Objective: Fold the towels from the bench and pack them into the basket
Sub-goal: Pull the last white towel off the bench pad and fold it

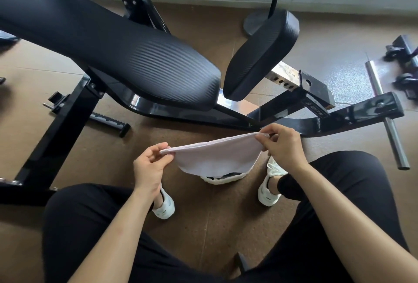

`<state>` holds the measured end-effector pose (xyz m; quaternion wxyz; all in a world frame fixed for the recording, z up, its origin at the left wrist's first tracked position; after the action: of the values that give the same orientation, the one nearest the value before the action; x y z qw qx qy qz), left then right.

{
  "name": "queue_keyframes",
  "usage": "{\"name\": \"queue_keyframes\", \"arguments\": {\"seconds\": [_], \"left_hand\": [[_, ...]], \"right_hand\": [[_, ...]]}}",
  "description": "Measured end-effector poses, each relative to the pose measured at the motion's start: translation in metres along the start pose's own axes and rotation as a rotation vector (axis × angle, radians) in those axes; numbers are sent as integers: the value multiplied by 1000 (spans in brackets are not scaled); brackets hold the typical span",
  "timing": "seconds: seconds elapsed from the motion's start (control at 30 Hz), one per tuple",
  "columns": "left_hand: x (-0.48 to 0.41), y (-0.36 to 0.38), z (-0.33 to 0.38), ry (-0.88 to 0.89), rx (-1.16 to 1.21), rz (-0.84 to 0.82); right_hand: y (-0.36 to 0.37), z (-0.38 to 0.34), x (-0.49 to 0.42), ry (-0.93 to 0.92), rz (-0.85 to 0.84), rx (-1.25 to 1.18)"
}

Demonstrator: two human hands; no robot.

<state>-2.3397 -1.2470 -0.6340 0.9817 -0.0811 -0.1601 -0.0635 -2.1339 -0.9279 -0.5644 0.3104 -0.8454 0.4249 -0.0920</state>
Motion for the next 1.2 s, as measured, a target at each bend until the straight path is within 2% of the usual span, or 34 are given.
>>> {"name": "queue_keyframes", "arguments": {"seconds": [0.2,0.33,0.43,0.53,0.7,0.9,1.07,1.2], "left_hand": [[-1,-13,15,103,12,74],[0,-8,11,145,-181,74],[3,-10,15,183,-230,123],[1,-11,13,166,-230,107],[5,-7,9,134,-205,89],[29,32,21,152,-205,-77],[53,59,27,206,-239,-241],[62,71,30,208,-204,-303]], "right_hand": [[4,-6,-1,-10,-29,-38],[4,16,-5,108,-33,63],[2,16,-4,112,1,111],[5,18,-2,165,9,65],[24,29,10,361,-50,-132],[49,7,26,363,-153,-234],[66,-12,41,289,-222,-296],[73,-24,47,237,-245,-335]]}}
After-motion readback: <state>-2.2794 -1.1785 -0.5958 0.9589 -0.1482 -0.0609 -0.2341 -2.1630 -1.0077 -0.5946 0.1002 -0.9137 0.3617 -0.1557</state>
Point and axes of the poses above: each hand's wrist, its own x-axis away from the middle knuckle, its own y-axis out of the palm, z = x × y, the point moved 9 cm from there along -x, towards the middle knuckle, and after that the axes turned 8 degrees about z, right-handed, at the moved point
